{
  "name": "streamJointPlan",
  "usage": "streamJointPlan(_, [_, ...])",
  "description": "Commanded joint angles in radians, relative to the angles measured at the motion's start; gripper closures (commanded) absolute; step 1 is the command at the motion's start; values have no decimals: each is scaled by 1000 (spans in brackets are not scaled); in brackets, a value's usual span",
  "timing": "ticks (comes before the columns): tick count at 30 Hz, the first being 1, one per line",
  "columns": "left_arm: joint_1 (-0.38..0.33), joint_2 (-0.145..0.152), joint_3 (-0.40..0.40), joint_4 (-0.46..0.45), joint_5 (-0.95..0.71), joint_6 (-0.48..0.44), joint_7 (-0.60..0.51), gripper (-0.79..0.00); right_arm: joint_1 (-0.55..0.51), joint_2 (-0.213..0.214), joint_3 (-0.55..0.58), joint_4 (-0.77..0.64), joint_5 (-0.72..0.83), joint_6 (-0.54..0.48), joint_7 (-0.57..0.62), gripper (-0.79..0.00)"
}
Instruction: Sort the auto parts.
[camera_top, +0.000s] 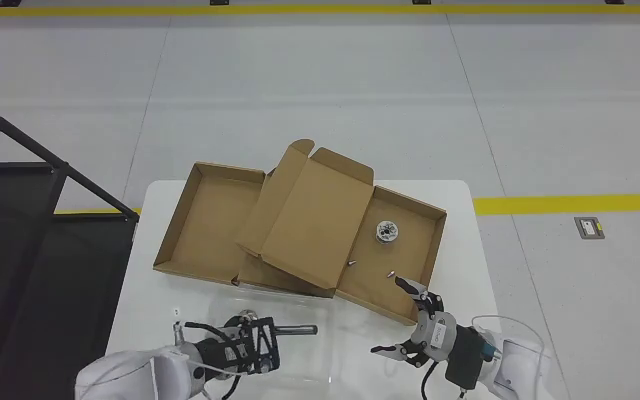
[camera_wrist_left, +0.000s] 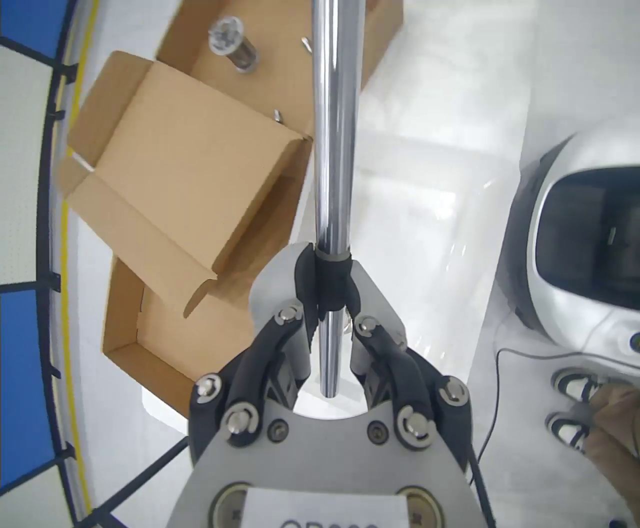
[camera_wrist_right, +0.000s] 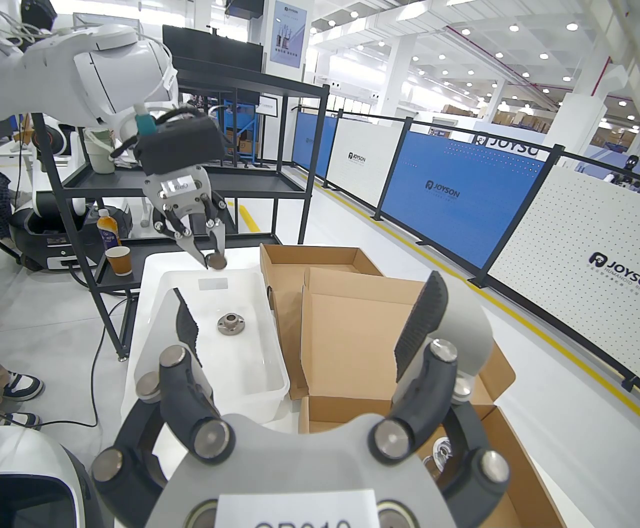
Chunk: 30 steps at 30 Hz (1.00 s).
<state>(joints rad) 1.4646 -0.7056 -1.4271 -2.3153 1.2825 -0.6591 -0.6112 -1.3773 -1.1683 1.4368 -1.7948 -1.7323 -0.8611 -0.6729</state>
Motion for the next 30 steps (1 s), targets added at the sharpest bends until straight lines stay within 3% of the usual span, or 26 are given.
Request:
streamJointPlan(1, [88, 2, -107, -1, -27, 25, 89, 0, 0, 0, 0, 0, 0, 0, -1, -785])
streamJointPlan(2, [121, 3, -149, 1, -34, 30, 124, 0, 0, 0, 0, 0, 0, 0, -1, -785])
streamJointPlan(15, [123, -3, -138, 16, -44, 65, 146, 0, 0, 0, 0, 0, 0, 0, -1, -785])
streamJointPlan(21, [107, -11, -188, 75, -252, 50, 268, 0, 0, 0, 0, 0, 0, 0, -1, -785])
streamJointPlan(30, [128, -15, -309, 175, -563, -73, 364, 0, 0, 0, 0, 0, 0, 0, -1, -785])
